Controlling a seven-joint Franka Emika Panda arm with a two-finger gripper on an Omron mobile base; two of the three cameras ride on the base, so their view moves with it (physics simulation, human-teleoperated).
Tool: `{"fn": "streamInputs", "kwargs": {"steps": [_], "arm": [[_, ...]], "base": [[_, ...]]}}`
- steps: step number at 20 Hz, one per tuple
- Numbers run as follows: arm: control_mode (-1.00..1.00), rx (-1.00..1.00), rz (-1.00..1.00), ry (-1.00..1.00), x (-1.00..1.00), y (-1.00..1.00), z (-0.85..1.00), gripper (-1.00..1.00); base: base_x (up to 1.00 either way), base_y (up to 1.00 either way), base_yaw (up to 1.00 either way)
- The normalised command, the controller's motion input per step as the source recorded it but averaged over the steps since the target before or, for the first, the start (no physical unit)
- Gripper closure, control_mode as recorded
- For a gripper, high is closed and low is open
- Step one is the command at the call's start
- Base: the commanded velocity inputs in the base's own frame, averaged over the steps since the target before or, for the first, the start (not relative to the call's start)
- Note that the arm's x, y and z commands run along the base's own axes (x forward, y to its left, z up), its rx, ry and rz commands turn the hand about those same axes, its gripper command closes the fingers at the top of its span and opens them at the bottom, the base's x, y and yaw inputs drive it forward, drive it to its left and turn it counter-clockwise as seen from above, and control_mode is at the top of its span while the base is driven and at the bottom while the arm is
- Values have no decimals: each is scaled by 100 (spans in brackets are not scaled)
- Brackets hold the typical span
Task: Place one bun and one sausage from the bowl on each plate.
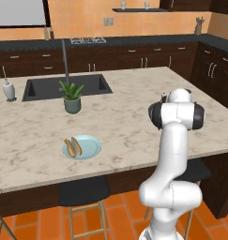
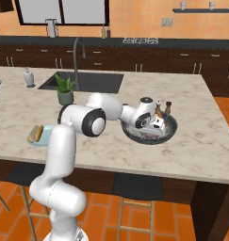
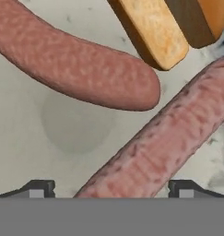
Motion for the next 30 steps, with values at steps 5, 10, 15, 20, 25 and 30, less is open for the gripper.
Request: {"fn": "streamInputs", "kwargs": {"steps": [5, 10, 15, 20, 25, 30], "arm": [[-100, 0, 0, 3, 0, 0, -3, 100], [-100, 0, 0, -2, -10, -2, 0, 100], [-100, -5, 1, -20, -58, 9, 78, 100], [-100, -8, 9, -6, -29, 38, 100, 100], [-100, -9, 30, 2, -49, 92, 100, 100], [-100, -9, 40, 8, -56, 100, 94, 100]], "base": [[0, 0, 0], [0, 0, 0], [0, 0, 0], [0, 0, 0], [0, 0, 0], [0, 0, 0]]}}
